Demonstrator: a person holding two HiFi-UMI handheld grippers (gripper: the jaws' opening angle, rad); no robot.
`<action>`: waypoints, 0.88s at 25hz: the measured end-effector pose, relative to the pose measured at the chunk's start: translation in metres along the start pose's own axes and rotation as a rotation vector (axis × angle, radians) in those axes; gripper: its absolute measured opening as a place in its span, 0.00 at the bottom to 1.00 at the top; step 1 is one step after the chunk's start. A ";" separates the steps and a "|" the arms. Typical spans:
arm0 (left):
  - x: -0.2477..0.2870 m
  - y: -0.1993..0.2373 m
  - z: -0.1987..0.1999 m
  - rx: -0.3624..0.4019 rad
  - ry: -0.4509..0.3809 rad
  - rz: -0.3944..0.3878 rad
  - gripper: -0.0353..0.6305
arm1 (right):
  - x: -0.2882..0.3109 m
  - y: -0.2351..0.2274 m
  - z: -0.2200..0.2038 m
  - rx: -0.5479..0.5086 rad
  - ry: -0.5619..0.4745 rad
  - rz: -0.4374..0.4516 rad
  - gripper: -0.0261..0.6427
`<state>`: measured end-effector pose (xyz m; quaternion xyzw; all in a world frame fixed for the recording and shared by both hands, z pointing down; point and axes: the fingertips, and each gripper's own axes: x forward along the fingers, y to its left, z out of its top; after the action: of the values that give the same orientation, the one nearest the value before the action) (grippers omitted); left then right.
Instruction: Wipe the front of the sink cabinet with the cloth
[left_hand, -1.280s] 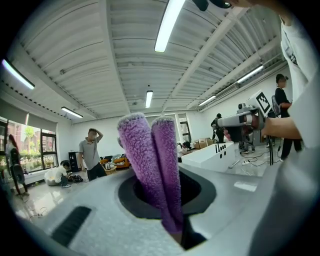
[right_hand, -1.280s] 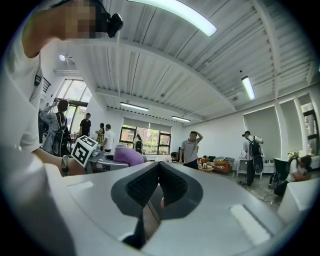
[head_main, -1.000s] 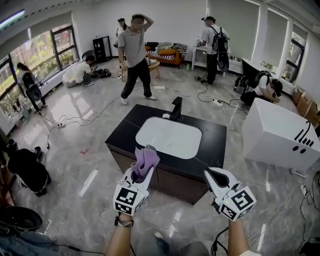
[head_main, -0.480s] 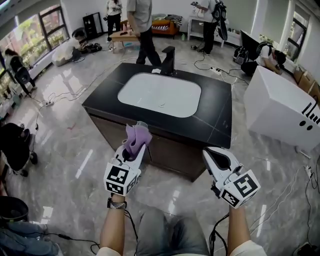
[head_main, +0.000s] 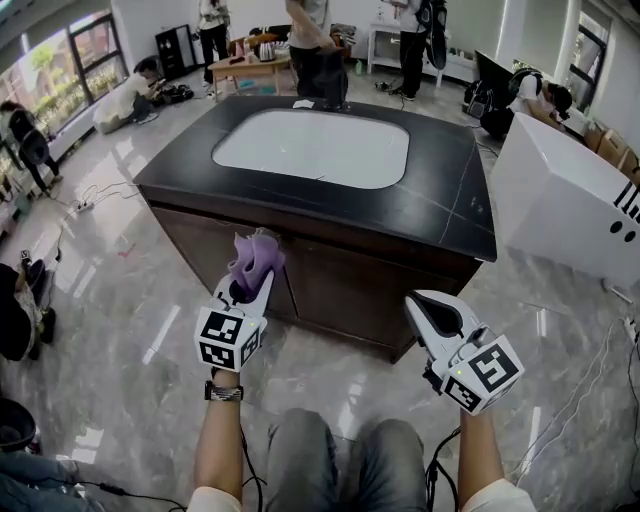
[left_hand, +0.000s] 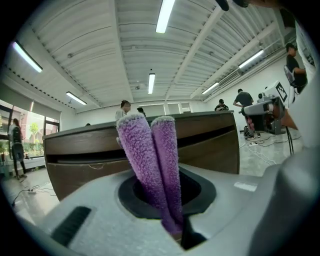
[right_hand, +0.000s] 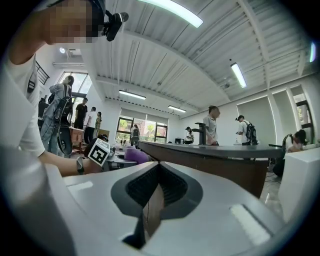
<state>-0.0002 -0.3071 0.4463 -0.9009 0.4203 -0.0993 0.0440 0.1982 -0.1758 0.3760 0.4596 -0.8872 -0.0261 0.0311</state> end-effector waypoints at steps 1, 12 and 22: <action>0.006 0.000 -0.006 0.004 -0.005 -0.002 0.13 | 0.000 -0.001 -0.008 -0.004 -0.003 -0.004 0.05; 0.058 -0.010 -0.022 0.001 -0.092 -0.038 0.13 | -0.029 -0.024 -0.068 -0.011 -0.017 -0.079 0.05; 0.082 -0.064 -0.016 0.000 -0.106 -0.105 0.13 | -0.070 -0.045 -0.083 -0.005 -0.006 -0.148 0.05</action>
<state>0.0962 -0.3288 0.4838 -0.9257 0.3694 -0.0539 0.0609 0.2819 -0.1463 0.4527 0.5236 -0.8510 -0.0320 0.0274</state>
